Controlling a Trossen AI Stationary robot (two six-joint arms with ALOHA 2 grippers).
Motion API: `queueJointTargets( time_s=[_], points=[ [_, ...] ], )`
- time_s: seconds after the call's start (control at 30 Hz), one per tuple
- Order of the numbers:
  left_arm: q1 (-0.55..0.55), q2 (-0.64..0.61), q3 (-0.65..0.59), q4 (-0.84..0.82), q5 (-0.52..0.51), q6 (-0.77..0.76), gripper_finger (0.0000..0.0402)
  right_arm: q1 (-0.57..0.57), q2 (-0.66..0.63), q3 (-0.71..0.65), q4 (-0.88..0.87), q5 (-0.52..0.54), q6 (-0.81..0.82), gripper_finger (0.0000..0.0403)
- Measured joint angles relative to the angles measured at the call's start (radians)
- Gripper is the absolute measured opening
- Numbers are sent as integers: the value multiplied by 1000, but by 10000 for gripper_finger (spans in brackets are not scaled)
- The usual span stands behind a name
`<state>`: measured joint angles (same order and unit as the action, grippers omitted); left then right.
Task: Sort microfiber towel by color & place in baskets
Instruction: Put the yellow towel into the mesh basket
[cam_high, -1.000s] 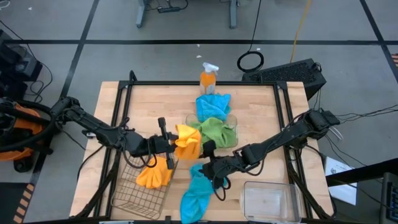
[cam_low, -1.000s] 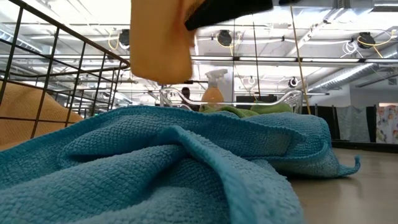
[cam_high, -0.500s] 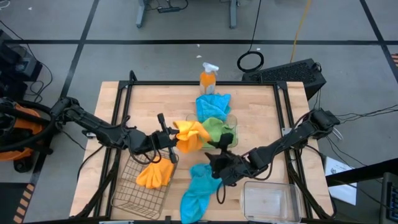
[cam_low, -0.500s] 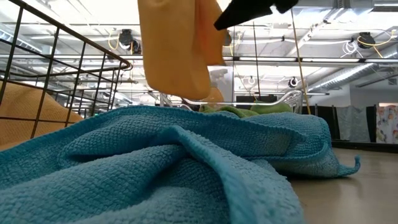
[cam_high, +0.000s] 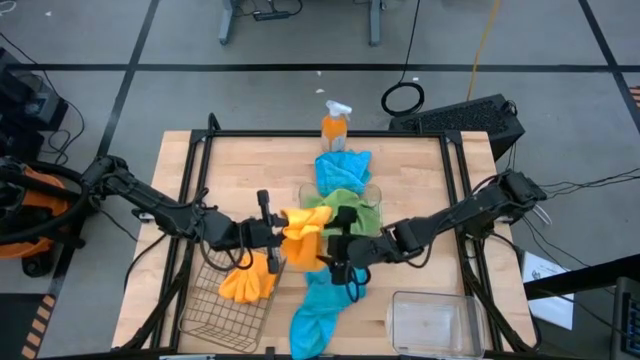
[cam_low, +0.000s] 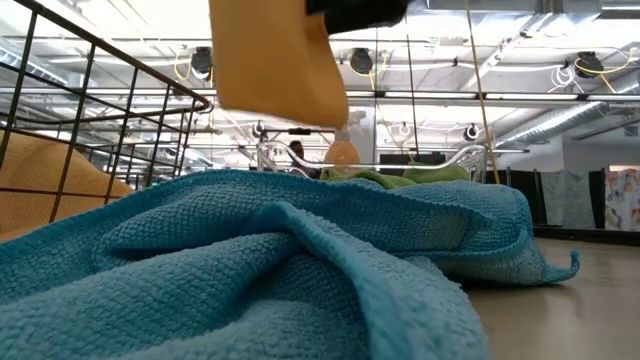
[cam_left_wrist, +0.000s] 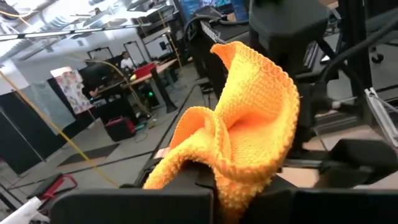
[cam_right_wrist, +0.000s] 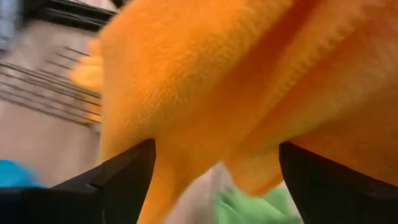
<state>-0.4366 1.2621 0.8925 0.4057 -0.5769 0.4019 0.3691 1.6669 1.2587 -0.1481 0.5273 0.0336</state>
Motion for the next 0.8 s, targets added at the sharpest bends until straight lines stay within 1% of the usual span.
queueJointTargets(
  time_s=[0.03,0.1,0.17,0.27,0.37,0.43,0.5,0.7,0.77,0.8],
  points=[
    [0,0,0,-3,-2,0,9,3,-5,0,3,-24,0,333],
    [0,0,0,-11,-12,1,9,21,-23,0,-3,-13,10,333],
    [0,0,0,-30,-22,2,9,49,-50,0,-44,82,35,334],
    [0,0,0,-33,-28,4,9,85,-89,0,-160,242,103,334],
    [0,0,0,-33,-27,2,9,97,-112,0,-245,306,195,334],
    [0,0,0,-33,-10,-1,9,98,-118,0,-257,312,213,334],
    [0,0,0,-35,11,-5,9,98,-119,0,-247,304,196,334],
    [0,1,0,-90,21,-55,9,67,-119,0,-177,307,163,334],
    [0,1,0,-89,22,-55,9,46,-118,0,-159,282,162,334],
    [0,1,0,-86,22,-55,9,31,-111,0,-143,246,158,334]
  ],
)
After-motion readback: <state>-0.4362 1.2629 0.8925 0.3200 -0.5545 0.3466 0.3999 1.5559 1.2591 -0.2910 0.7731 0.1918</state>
